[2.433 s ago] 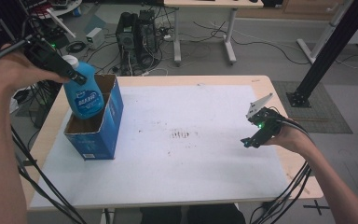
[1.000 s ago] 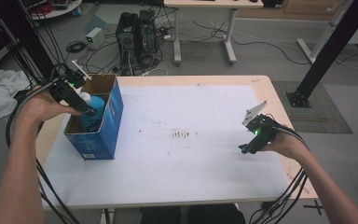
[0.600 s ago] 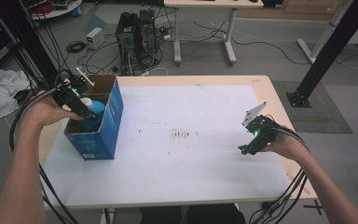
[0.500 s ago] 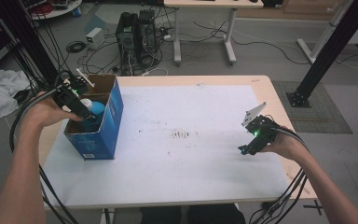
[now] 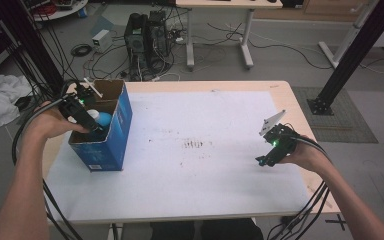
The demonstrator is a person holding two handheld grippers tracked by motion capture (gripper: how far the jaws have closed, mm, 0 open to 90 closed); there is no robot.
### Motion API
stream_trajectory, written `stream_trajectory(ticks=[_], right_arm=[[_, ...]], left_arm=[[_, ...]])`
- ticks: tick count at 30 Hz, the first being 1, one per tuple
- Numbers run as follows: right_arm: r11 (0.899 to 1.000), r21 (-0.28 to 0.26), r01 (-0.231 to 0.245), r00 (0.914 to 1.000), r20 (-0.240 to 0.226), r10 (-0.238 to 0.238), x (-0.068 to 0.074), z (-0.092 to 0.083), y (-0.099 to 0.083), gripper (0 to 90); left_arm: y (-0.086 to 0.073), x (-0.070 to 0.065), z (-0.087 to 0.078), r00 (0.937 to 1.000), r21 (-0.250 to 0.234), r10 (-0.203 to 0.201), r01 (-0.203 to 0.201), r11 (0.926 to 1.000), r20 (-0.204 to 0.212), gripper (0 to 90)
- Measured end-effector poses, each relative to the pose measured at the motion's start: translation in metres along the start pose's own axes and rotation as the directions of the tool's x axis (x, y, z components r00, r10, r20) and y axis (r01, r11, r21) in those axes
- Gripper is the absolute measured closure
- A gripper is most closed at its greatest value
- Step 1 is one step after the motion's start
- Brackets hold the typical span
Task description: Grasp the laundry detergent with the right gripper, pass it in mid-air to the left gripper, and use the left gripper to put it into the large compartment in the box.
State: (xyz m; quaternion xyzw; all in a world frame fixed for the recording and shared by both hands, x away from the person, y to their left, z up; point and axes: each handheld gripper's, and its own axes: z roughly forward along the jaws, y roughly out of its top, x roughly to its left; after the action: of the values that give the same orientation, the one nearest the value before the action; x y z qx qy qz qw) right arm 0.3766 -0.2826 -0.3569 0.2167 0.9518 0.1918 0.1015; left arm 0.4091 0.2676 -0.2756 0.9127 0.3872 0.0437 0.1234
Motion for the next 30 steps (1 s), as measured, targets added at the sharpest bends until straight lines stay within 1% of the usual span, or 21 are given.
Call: stream_trajectory(ticks=[2, 5, 6, 7, 8, 9, 10, 12, 13, 14, 17, 18, 19, 20, 22, 23, 24, 25, 27, 29, 30], right_arm=[[1.0, -0.002, 0.012, 0.9999, 0.0, -0.012, -0.0007, 0.0003, 0.0002, 11.9], [1.0, 0.0, -0.003, 1.0, -0.001, 0.003, 0.0008, 0.0003, 0.0, 11.9], [1.0, -0.013, 0.009, 1.0, 0.001, -0.009, -0.0001, 0.0011, -0.0002, 12.0], [1.0, -0.002, -0.002, 1.0, -0.002, 0.002, 0.0007, 0.0002, -0.0003, 12.0], [1.0, -0.002, 0.005, 1.0, -0.001, -0.005, 0.0001, -0.0002, -0.0004, 12.0], [1.0, 0.002, -0.006, 1.0, 0.001, 0.006, 0.0008, -0.0007, -0.0006, 11.9], [1.0, -0.002, 0.0, 1.0, 0.0, 0.0, 0.0003, -0.0006, -0.0009, 11.9], [1.0, 0.0, -0.001, 1.0, -0.001, 0.001, 0.0005, -0.0008, -0.0009, 12.0], [1.0, -0.001, -0.009, 1.0, 0.002, 0.009, 0.0015, -0.0009, -0.0007, 12.0], [1.0, -0.004, -0.003, 1.0, 0.001, 0.003, 0.0014, -0.0008, -0.0007, 11.9], [1.0, -0.011, 0.013, 0.9999, -0.001, -0.013, 0.0012, -0.0004, -0.0002, 11.9], [1.0, -0.001, -0.006, 1.0, -0.004, 0.006, 0.0027, -0.0012, -0.0002, 12.0], [1.0, 0.0, -0.003, 1.0, 0.0, 0.003, 0.0024, -0.0015, -0.0002, 12.0], [1.0, 0.001, -0.007, 1.0, -0.001, 0.007, 0.0027, -0.0018, -0.0003, 12.0], [1.0, -0.001, -0.007, 1.0, -0.001, 0.007, 0.0026, -0.0018, -0.0008, 11.9], [1.0, -0.006, 0.0, 1.0, 0.001, 0.0, 0.0019, -0.0014, -0.0012, 11.9], [1.0, -0.005, -0.002, 1.0, 0.001, 0.002, 0.002, -0.0015, -0.0013, 11.9], [1.0, -0.002, -0.011, 0.9999, 0.0, 0.011, 0.0027, -0.0016, -0.0013, 12.0], [1.0, -0.009, -0.002, 1.0, 0.001, 0.002, 0.0021, -0.0015, -0.0014, 11.9], [1.0, -0.002, -0.003, 1.0, -0.002, 0.003, 0.0022, -0.002, -0.0013, 12.0], [1.0, 0.001, -0.006, 1.0, -0.003, 0.006, 0.0024, -0.0019, -0.0014, 12.0]], left_arm=[[-0.0002, -0.0003, 0.0001, 1.0, 0.001, -0.003, 0.003, 1.0, 0.001, 38.0], [-0.0011, -0.0014, 0.0, 1.0, 0.002, -0.007, 0.007, 1.0, 0.003, 37.9], [-0.0016, -0.0011, -0.0007, 1.0, 0.012, 0.002, -0.002, 0.9999, 0.0, 37.9], [-0.0018, -0.0007, -0.0016, 0.9999, 0.022, 0.012, -0.012, 0.9997, -0.002, 37.9], [-0.0024, -0.0015, -0.0013, 1.0, 0.017, 0.005, -0.005, 0.9998, -0.001, 37.9], [-0.0029, -0.0029, -0.0005, 1.0, 0.007, -0.01, 0.01, 0.9999, 0.003, 37.9], [-0.0029, -0.0029, -0.0005, 1.0, 0.007, -0.01, 0.01, 0.9999, 0.003, 37.9], [-0.0025, -0.0024, -0.001, 1.0, 0.018, 0.007, -0.007, 0.9998, -0.004, 37.8], [-0.002, -0.0037, -0.0003, 1.0, 0.01, -0.002, 0.002, 0.9999, -0.002, 37.8], [-0.0015, -0.0047, 0.0002, 1.0, 0.008, -0.006, 0.006, 0.9999, -0.002, 37.8], [0.0003, -0.004, -0.0004, 0.9998, 0.029, 0.016, -0.016, 0.9994, -0.012, 37.7], [0.0002, -0.0052, 0.0006, 1.0, 0.016, 0.0, 0.0, 0.9999, -0.009, 37.6], [0.0005, -0.0041, -0.0002, 0.9999, 0.029, 0.012, -0.011, 0.9995, -0.013, 37.5], [0.0006, -0.0042, -0.0001, 0.9998, 0.029, 0.013, -0.013, 0.9995, -0.013, 37.5], [0.0009, -0.0059, 0.0011, 0.9999, 0.016, -0.001, 0.001, 0.9999, -0.011, 37.5], [0.0012, -0.0059, 0.0007, 0.9999, 0.022, 0.0, 0.0, 0.9998, -0.012, 37.4], [0.0013, -0.0064, 0.0013, 0.9999, 0.015, -0.006, 0.006, 0.9999, -0.012, 37.3], [0.0016, -0.0058, 0.001, 0.9999, 0.021, 0.0, 0.0, 0.9998, -0.014, 37.3], [0.0024, -0.005, 0.0003, 0.9997, 0.036, 0.011, -0.01, 0.9993, -0.02, 37.2], [0.0032, -0.0066, 0.0013, 0.9998, 0.025, -0.002, 0.002, 0.9997, -0.021, 37.1], [0.0038, -0.0058, 0.0008, 0.9997, 0.037, 0.007, -0.006, 0.9993, -0.023, 37.1]])
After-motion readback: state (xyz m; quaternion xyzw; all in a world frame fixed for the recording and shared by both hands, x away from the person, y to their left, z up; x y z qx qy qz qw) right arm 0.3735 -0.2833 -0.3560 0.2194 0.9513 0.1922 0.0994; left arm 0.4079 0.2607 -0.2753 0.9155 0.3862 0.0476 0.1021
